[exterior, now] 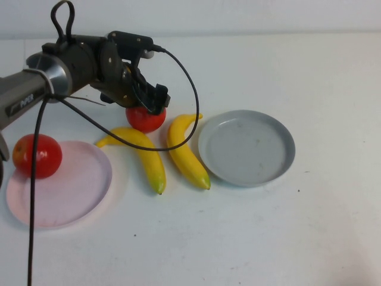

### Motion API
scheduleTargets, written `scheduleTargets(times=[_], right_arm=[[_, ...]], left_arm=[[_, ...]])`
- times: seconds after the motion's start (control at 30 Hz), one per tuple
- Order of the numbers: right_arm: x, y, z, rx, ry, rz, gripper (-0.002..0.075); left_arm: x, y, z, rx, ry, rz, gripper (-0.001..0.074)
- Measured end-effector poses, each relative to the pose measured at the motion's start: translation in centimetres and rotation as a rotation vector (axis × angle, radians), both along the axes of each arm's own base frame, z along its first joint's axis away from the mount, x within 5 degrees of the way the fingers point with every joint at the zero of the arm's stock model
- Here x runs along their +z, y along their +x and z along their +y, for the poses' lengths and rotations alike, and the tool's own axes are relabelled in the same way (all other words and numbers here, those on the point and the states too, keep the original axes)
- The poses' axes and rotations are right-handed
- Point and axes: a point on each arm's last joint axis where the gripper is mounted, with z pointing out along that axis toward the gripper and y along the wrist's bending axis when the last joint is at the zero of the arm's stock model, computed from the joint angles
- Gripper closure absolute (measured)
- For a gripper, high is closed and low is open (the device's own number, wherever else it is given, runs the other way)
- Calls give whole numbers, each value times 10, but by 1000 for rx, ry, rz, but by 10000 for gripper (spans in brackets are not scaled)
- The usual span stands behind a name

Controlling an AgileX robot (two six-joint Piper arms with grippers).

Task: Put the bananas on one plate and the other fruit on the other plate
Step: Put one type of fruit in the left plate

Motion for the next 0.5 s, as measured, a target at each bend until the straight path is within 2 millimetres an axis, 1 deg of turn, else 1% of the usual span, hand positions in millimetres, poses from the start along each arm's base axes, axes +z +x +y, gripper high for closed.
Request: scheduleTargets(times=[0.1, 0.2, 0.3, 0.4, 0.5], right_arm=[[0, 0, 0, 0, 0, 0, 744], [0, 0, 0, 0, 0, 0, 744], [0, 0, 0, 0, 0, 0, 744], [0, 0, 0, 0, 0, 0, 744], [0, 0, 0, 0, 0, 0, 744]], left_arm=[[1, 0, 1, 2, -2, 5, 165], [5, -2, 1, 2, -3, 11, 166], [20, -8, 3, 0, -5, 8, 166], [47, -19, 7, -4, -13, -12, 166], [79, -35, 13, -9, -15, -21, 166]])
